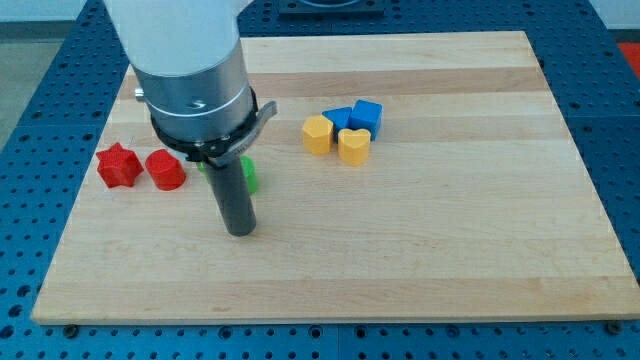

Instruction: Adjust the green circle at the right side of the green star

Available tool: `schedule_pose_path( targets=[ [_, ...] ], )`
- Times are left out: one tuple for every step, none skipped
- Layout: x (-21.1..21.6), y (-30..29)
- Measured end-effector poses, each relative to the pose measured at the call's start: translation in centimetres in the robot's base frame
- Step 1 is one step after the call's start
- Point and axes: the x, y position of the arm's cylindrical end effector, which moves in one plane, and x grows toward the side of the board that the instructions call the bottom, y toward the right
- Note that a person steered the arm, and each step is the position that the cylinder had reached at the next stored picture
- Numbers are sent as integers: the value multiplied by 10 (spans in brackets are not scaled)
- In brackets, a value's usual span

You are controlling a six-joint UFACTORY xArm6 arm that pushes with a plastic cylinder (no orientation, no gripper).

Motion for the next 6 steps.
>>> schedule_pose_path(
  targets=[
    [-7,-9],
    [-17,-10],
    [-30,-10],
    [-39,-10],
    [-39,-7],
    [-40,-1]
  ],
)
